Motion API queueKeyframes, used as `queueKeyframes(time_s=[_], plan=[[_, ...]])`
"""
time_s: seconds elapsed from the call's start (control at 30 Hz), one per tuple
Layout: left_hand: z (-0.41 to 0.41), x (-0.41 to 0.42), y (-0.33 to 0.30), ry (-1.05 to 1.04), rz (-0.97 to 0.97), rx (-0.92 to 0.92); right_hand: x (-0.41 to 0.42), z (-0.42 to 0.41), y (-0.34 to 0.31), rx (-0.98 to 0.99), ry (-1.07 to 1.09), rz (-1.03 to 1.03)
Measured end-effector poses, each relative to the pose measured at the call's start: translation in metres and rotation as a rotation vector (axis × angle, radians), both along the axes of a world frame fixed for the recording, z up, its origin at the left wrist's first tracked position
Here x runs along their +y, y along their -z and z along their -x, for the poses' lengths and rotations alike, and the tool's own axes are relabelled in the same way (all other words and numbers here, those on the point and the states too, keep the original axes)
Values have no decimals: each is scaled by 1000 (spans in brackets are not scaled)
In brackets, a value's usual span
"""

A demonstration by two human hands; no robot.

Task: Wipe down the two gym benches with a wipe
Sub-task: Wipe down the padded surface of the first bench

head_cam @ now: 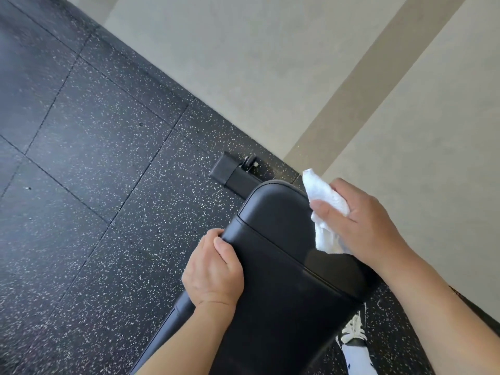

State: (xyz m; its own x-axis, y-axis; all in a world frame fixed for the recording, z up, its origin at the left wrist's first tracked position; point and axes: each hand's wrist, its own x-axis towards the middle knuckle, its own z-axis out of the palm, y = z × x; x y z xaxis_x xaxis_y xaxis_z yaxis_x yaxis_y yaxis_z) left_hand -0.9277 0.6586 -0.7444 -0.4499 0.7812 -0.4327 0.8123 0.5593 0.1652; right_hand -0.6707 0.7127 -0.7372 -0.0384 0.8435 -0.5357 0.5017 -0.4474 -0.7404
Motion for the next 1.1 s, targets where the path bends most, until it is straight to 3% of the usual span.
queueKeyframes(time_s=[0.3,0.47,0.7,0.97,1.1], plan=[[-2,-1,1,-29,-38,12,77,63,9,14,-158,-7],[-1,-3,0,-41,-43,13,21,22,4,43,4,-66],[-3,0,0,-47,-45,23,-43,-36,0,-40,60,-43],[-4,-1,-1,-45,-18,34,45,30,18,80,-25,25],[-4,0,-1,-28,-19,48,44,26,20,163,8,42]])
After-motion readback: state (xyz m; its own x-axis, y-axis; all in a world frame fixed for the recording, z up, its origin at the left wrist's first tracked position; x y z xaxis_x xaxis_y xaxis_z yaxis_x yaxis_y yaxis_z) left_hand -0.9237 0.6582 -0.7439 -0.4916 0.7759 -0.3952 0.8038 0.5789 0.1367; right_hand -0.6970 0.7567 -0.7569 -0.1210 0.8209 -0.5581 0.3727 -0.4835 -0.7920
